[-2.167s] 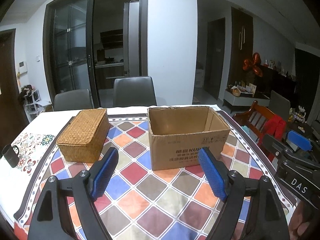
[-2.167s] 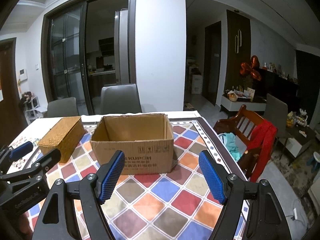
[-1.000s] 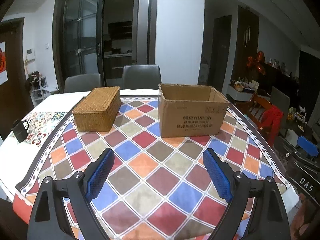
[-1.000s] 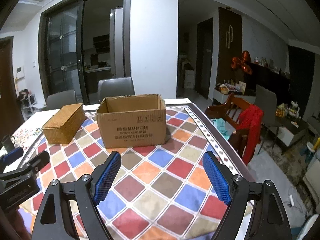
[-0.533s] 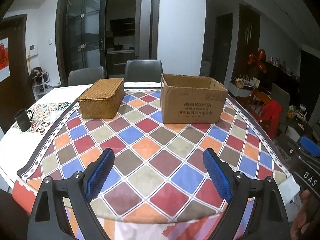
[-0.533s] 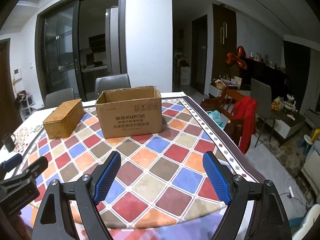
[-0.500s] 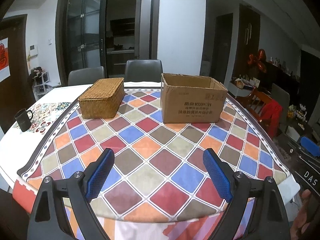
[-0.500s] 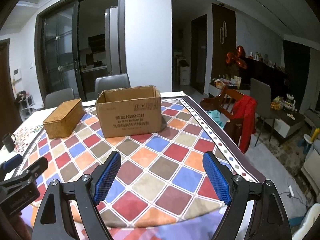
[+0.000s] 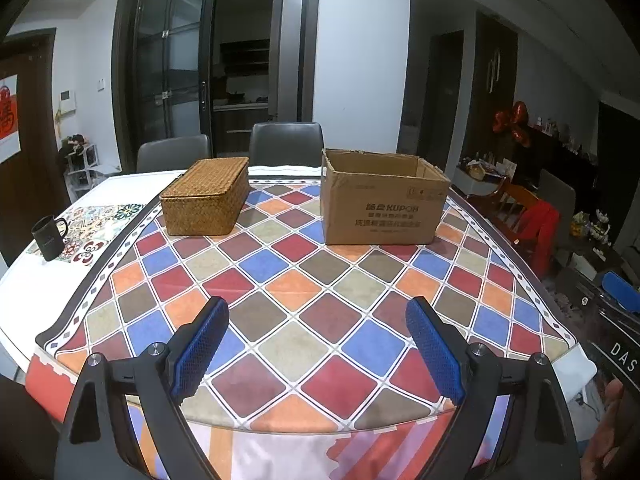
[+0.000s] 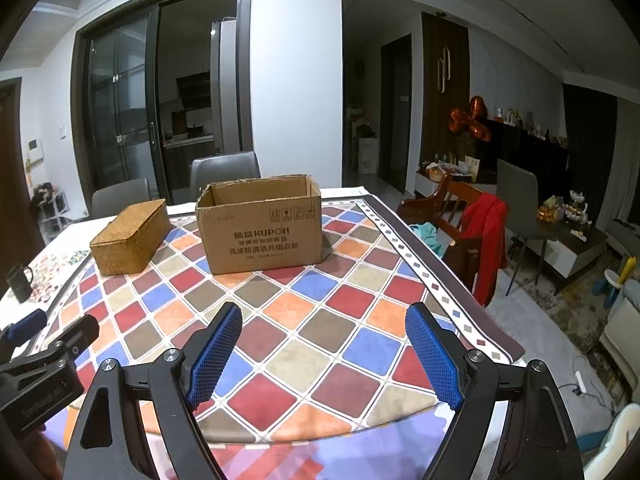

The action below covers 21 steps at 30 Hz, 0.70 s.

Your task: Organize snacks

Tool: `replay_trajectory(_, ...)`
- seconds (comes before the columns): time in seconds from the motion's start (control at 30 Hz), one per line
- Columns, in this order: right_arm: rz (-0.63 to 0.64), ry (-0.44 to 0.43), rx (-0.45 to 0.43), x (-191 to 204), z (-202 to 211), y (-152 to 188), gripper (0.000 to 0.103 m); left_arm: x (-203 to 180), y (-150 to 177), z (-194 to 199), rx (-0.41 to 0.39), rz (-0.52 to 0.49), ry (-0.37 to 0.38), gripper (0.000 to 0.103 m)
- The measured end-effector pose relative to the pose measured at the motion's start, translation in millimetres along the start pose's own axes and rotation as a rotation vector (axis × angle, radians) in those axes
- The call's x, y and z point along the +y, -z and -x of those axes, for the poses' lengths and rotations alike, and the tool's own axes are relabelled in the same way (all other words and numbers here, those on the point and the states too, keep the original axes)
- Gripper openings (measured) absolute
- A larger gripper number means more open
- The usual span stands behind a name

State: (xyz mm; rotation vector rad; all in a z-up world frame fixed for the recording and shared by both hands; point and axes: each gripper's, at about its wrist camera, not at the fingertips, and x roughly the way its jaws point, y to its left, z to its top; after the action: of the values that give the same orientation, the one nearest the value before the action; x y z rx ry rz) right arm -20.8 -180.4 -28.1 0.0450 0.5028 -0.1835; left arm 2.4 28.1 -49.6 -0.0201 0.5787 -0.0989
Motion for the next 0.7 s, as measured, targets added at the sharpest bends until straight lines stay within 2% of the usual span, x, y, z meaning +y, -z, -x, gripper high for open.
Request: replay_trajectory(0.7,-0.002,-0.005,-0.002,-0.2,3.2,-1.9,0.085,-2.1,0.7,3.6,0.003,-0.007,0.003,0.091)
